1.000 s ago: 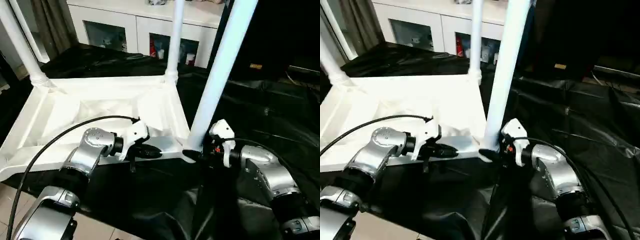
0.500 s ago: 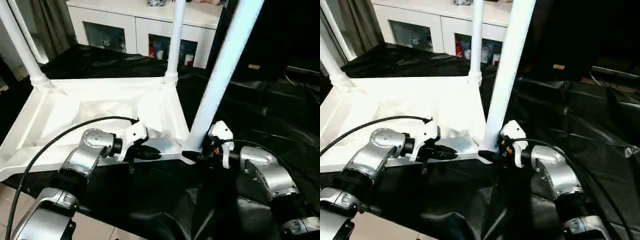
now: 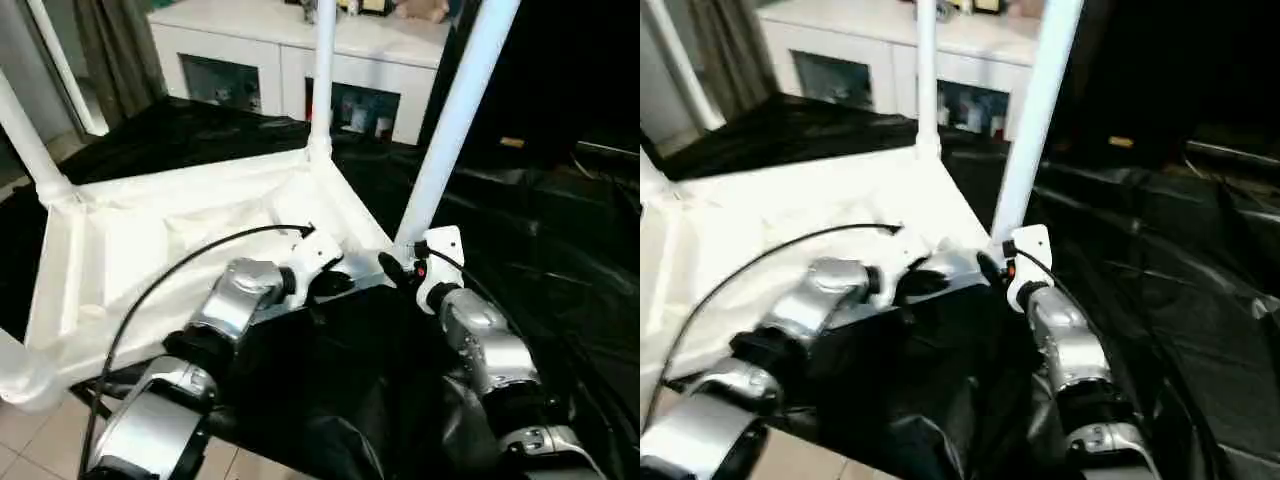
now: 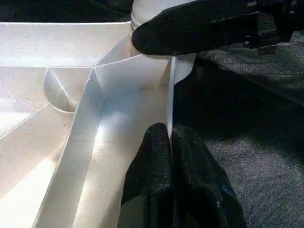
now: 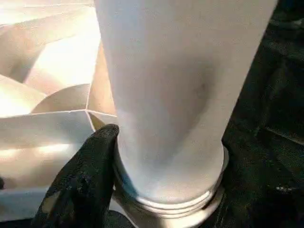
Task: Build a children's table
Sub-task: Rotate leg to tighten
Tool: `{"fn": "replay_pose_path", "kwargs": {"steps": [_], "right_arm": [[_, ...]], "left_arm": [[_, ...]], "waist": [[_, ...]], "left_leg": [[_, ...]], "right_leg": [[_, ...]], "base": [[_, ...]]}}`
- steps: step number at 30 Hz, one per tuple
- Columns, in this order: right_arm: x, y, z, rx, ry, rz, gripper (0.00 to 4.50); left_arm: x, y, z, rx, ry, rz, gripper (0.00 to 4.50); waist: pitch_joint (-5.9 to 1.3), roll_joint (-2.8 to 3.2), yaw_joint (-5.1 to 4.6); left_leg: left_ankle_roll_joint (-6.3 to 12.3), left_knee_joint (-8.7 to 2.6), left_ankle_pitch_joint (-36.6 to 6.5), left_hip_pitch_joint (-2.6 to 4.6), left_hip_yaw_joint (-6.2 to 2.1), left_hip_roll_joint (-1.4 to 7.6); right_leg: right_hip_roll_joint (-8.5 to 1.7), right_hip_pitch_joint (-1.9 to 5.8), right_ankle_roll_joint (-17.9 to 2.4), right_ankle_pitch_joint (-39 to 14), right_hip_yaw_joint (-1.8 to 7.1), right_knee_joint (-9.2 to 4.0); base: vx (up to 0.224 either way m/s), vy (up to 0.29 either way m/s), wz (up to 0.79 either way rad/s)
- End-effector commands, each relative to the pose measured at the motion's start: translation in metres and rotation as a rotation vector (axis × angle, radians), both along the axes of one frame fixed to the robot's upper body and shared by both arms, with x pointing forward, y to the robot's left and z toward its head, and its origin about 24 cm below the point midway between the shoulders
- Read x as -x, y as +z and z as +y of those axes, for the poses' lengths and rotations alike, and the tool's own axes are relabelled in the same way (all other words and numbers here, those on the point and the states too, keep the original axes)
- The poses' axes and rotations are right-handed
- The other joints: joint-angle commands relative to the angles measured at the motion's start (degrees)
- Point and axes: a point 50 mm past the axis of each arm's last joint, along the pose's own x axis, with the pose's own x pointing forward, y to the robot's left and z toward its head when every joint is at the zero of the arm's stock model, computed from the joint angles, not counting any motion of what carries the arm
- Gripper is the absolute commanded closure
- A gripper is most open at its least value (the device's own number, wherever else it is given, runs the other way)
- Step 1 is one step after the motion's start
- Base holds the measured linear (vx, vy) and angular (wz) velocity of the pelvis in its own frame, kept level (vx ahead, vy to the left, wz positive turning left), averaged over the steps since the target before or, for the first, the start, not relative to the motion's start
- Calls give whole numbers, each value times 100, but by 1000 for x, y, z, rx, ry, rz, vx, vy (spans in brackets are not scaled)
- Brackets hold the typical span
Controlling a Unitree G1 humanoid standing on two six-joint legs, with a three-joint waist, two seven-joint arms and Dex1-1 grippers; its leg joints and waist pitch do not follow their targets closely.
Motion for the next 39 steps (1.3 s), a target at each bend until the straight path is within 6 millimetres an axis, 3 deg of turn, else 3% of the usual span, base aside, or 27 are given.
{"fn": "replay_pose_path", "kwargs": {"steps": [1, 4, 6, 9, 11, 16, 20, 24, 26, 29, 31, 34, 39], "right_arm": [[8, -12, 27, -51, 84, 60, 105], [5, -8, 24, -52, 86, 48, 87], [3, -5, 19, -40, 87, 37, 67], [3, 3, 9, -34, 198, 15, 61], [5, 8, 2, -12, 302, 1, 61], [14, 15, -15, 39, 471, 0, 61], [18, 19, -25, 39, 541, 18, 61], [23, 23, -26, 35, 627, 20, 61], [25, 23, -25, 30, 652, 24, 61], [30, 18, -24, 39, 682, 57, 61], [30, 17, -24, 26, 683, 60, 88], [30, 18, -24, 13, 686, 61, 107], [31, 18, -24, 6, 691, 63, 137]], "left_arm": [[0, -10, 1, -12, 77, 20, 450], [-2, -7, 7, -16, 70, 0, 450], [-1, -6, 10, -8, 51, 4, 450], [2, -6, 20, -11, 0, 21, 450], [4, -7, 27, -15, -39, 29, 450], [14, -5, 39, 11, -162, 55, 450], [23, -2, 47, 41, -263, 90, 450], [28, 0, 54, 52, -316, 118, 450], [28, 0, 55, 56, -316, 117, 450], [28, -1, 59, 41, -309, 121, 450], [29, -1, 59, 41, -308, 121, 450], [29, 0, 60, 42, -306, 123, 450], [30, -1, 60, 43, -312, 130, 450]], "waist": [[-220, 0, -35], [-218, -25, -50], [-213, -28, -47], [-210, -29, -47], [-222, -40, -38], [-267, -43, -24], [-332, -36, 16], [-335, -15, 86], [-308, -15, 114], [-270, -26, 115], [-268, -27, 105], [-274, -31, 77], [-289, -26, 61]], "left_leg": [[-98, -521, -2039, 66, -215, 352], [-64, -526, -2047, 31, -227, 345], [-48, -520, -2079, 44, -230, 345], [-19, -525, -2071, 36, -231, 350], [74, -520, -1837, -8, -228, 363], [270, -467, -1307, -25, -182, 358], [580, -393, -522, -30, -142, 360], [831, -350, -187, -39, -112, 389], [755, -372, -446, -36, -110, 402], [443, -412, -930, -26, -121, 400], [307, -423, -1084, -21, -135, 395], [259, -426, -1034, -27, -145, 387], [365, -401, -835, -34, -136, 376]], "right_leg": [[-379, 83, -953, -2135, 284, -536], [-400, 103, -915, -2279, 281, -543], [-415, 81, -858, -2498, 285, -568], [-409, 84, -848, -2504, 285, -570], [-407, 140, -936, -2122, 284, -530], [-402, 185, -1234, -1267, 291, -427], [-388, 223, -1673, 27, 286, -265], [-355, 200, -1834, 605, 253, -184], [-364, 192, -1801, 158, 246, -227], [-381, 174, -1629, -675, 262, -307], [-389, 167, -1525, -952, 276, -332], [-383, 168, -1468, -915, 283, -330], [-376, 180, -1563, -536, 278, -293]], "base": [[0, 0, 0], [0, 0, 0], [0, 0, 0], [0, 0, 0], [0, 0, 0], [0, 0, 0], [0, 0, 0], [0, 0, 0], [0, 0, 0], [0, 0, 0], [0, 0, 0], [0, 0, 0], [0, 0, 0]]}}
